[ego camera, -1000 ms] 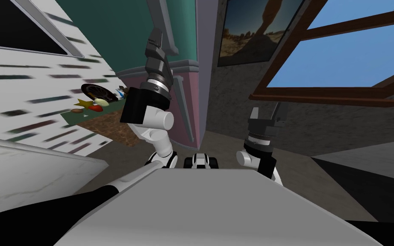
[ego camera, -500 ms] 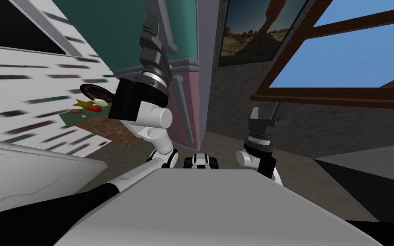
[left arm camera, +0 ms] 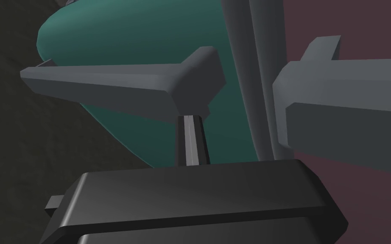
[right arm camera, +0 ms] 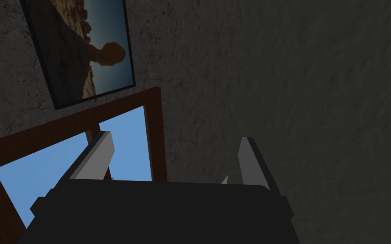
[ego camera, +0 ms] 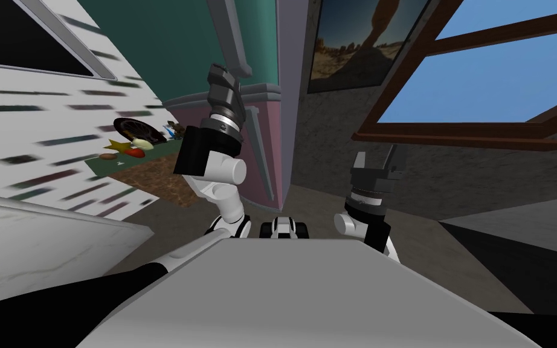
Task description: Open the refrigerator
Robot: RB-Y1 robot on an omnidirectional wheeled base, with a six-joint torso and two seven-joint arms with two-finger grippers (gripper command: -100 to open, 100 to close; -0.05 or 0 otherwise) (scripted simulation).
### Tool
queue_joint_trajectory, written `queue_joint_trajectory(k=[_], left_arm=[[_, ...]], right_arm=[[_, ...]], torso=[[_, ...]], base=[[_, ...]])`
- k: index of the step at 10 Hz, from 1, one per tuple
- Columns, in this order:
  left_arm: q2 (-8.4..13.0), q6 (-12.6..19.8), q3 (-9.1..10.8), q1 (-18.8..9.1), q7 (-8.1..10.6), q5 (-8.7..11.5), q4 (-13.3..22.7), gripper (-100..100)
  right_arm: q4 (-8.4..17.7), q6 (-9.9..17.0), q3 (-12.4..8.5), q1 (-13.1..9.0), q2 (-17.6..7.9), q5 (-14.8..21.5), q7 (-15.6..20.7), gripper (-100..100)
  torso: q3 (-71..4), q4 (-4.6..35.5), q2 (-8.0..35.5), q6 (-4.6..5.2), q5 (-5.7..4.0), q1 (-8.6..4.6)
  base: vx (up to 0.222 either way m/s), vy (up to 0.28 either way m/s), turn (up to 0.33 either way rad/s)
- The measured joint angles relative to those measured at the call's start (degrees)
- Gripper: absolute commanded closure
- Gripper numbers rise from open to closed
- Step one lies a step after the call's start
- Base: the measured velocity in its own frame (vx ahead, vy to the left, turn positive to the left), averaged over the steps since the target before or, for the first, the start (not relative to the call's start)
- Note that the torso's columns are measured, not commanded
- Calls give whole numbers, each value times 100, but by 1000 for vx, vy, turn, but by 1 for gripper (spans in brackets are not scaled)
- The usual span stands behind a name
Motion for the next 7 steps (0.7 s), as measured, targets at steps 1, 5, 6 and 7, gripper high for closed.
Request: queue_joint_trajectory(k=[1,5,6,7], left_arm=[[0,-26,-3,11,2,0,2,-100],[415,109,37,-168,72,50,82,-100],[467,198,53,-267,111,70,125,-100],[476,296,79,-374,153,100,167,-100]], right_arm=[[0,0,0,0,0,0,0,0],[0,0,-1,1,0,0,0,0],[0,0,-1,1,-1,0,0,0],[0,0,-1,1,-1,0,0,0]], torso=[[-6,-2,-10,0,-1,-1],[-8,-6,-11,0,4,10],[-5,-4,-7,0,3,10],[-4,-2,-5,0,2,6]], base=[[-5,5,-3],[2,32,-8],[7,55,-13],[10,51,-11]])
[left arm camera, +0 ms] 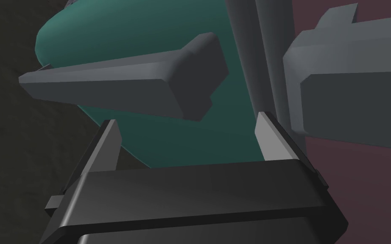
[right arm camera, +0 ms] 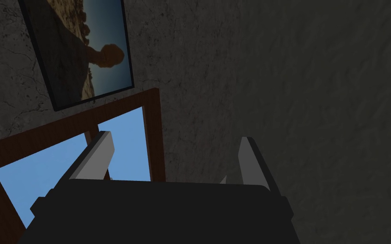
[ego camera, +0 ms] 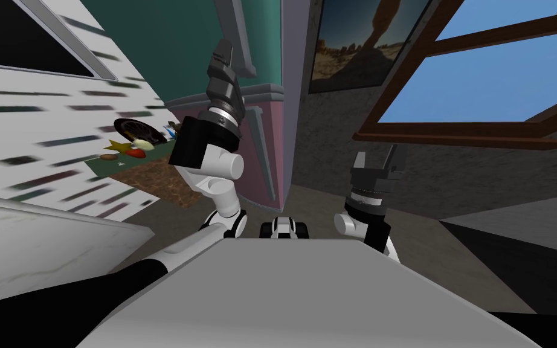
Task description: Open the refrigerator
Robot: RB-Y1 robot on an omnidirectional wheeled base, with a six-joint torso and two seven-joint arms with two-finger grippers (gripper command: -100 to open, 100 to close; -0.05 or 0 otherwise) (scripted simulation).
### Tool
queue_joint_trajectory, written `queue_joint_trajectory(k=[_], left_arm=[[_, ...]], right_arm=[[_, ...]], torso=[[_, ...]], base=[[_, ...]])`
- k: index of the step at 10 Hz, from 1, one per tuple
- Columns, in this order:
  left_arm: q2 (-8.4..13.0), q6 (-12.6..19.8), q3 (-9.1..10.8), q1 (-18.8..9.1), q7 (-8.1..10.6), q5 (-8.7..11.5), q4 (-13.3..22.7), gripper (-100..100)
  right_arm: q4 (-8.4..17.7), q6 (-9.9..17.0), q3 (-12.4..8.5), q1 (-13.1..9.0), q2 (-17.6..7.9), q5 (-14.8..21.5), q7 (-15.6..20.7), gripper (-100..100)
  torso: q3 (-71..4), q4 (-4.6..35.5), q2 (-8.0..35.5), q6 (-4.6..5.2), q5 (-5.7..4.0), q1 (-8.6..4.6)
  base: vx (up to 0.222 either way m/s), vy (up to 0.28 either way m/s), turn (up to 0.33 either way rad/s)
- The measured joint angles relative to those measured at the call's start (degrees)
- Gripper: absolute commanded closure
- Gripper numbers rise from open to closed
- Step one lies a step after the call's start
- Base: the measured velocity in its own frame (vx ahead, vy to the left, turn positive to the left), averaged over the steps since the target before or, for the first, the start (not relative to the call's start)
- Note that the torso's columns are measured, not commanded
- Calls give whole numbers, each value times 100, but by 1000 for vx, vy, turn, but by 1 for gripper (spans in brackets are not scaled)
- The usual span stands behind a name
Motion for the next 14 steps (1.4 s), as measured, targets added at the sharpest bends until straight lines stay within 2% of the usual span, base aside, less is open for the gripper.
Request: queue_joint_trajectory(k=[5,7,11,12,14], left_arm=[[124,465,124,-511,212,151,192,-100],[-186,600,152,-670,283,181,269,-100],[-806,696,187,-777,329,227,303,-100],[-921,705,202,-794,336,246,315,-100],[-937,784,217,-879,335,235,299,-100]], right_arm=[[0,0,0,0,0,0,0,0],[0,0,0,0,0,0,0,0],[0,0,1,0,1,0,0,0],[0,0,1,0,1,0,0,0],[0,0,1,0,1,0,0,0]], torso=[[5,3,8,0,-3,-8],[5,3,7,0,-4,-11],[4,3,6,0,-3,-7],[4,3,6,0,-2,-5],[-2,1,-4,0,-2,-6]], base=[[5,52,-11],[0,29,-6],[0,6,-1],[0,0,0],[52,-2,6]])
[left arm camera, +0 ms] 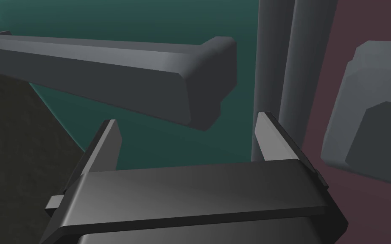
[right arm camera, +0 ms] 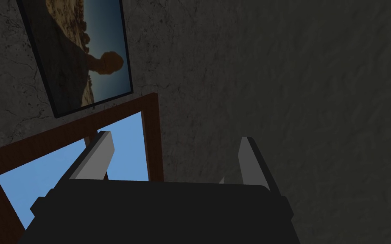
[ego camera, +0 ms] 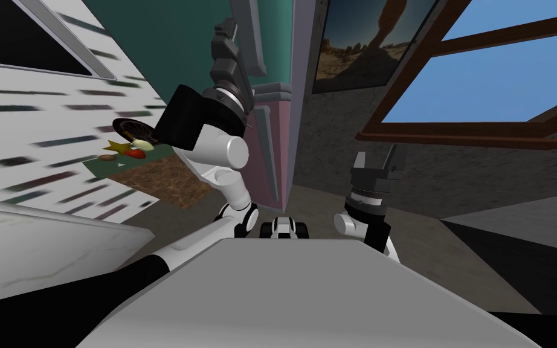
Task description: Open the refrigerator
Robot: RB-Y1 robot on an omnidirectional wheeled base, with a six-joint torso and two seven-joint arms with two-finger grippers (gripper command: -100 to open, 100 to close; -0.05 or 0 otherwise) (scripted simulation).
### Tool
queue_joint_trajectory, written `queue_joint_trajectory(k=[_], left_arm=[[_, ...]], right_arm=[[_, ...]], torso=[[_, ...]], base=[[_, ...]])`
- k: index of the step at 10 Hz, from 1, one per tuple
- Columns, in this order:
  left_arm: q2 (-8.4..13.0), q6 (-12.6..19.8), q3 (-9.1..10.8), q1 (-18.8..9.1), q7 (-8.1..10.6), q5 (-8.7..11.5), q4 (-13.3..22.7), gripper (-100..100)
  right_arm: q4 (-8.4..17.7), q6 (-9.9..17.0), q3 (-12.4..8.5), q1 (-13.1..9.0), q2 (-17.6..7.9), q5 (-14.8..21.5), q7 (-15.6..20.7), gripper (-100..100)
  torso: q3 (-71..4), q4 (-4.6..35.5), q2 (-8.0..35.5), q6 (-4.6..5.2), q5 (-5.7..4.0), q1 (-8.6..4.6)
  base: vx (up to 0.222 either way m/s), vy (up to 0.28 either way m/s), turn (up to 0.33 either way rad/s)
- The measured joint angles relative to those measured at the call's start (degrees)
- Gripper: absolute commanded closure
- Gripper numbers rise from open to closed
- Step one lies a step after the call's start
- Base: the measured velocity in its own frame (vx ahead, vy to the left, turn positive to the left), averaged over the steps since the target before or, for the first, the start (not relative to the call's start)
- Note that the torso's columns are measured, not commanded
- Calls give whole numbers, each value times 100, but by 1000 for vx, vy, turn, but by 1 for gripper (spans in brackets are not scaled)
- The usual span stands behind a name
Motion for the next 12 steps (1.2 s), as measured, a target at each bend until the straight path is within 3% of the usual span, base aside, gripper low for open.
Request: queue_joint_trajectory(k=[3,4,9,12], left_arm=[[1,360,75,-317,-4,-14,-58,-100],[0,384,77,-327,-5,-15,-60,100],[15,-10,12,28,1,19,1,100],[-35,352,-149,-56,112,198,-294,100]], right_arm=[[0,0,0,1,0,0,0,0],[0,0,0,0,0,0,0,0],[0,0,0,-1,0,0,0,0],[1,1,-2,-3,-3,0,0,0]], torso=[[3,0,5,0,-1,-2],[11,4,19,1,1,2],[-1,2,-1,2,-4,-8],[44,36,71,-16,29,77]], base=[[57,-12,5],[-25,2,1],[-57,28,-17],[-111,268,-109]])
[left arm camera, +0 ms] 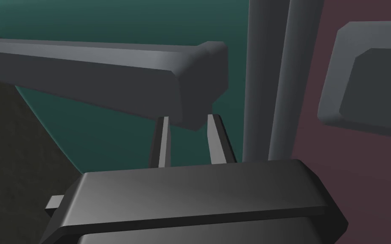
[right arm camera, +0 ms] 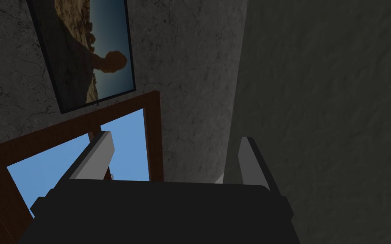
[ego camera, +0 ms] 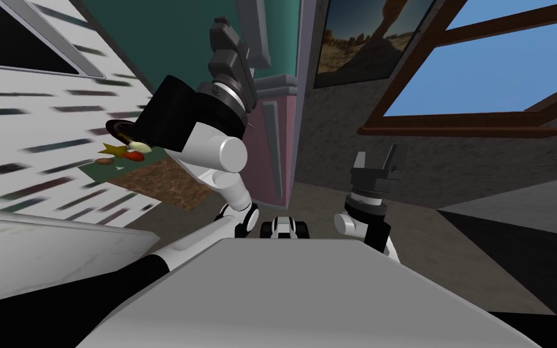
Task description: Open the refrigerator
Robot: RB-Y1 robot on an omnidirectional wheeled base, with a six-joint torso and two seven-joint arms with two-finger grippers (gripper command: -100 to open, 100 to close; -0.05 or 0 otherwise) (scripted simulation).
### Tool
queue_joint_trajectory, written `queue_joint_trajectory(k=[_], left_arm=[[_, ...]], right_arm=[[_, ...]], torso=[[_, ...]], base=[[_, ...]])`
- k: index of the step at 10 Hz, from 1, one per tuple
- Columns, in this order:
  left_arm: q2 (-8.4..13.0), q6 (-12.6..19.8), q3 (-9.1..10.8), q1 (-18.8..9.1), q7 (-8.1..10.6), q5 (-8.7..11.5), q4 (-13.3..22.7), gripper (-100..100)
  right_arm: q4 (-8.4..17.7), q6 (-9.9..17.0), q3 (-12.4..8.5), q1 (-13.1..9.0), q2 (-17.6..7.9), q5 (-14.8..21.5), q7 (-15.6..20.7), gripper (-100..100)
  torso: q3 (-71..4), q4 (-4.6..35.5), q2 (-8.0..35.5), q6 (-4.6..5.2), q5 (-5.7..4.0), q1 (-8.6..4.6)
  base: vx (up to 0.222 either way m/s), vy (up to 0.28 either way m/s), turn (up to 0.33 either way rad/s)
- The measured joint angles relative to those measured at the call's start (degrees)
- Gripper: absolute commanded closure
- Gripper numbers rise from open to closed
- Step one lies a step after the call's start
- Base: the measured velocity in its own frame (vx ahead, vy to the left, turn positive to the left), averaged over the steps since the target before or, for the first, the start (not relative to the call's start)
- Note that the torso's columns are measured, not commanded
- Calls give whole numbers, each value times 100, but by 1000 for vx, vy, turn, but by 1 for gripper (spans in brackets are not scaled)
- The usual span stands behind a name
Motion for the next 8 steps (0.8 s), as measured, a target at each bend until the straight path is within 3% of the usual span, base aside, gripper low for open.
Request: queue_joint_trajectory(k=[2,3,4,8], left_arm=[[3,294,-83,-2,59,142,-196,100],[39,557,-52,-133,108,283,-307,100],[-10,659,-125,-151,135,262,-379,100],[-76,1223,-402,-185,295,497,-994,100]], right_arm=[[0,0,1,1,1,0,0,0],[0,0,1,1,1,0,0,0],[0,0,1,1,2,0,0,0],[0,0,0,0,0,0,0,0]], torso=[[-46,17,-40,-15,0,-17],[-52,32,-37,-15,1,-6],[-55,20,-49,-18,5,-9],[-34,22,-19,-16,18,26]], base=[[-96,197,-60],[-56,183,-49],[-72,186,-59],[-102,277,-89]])
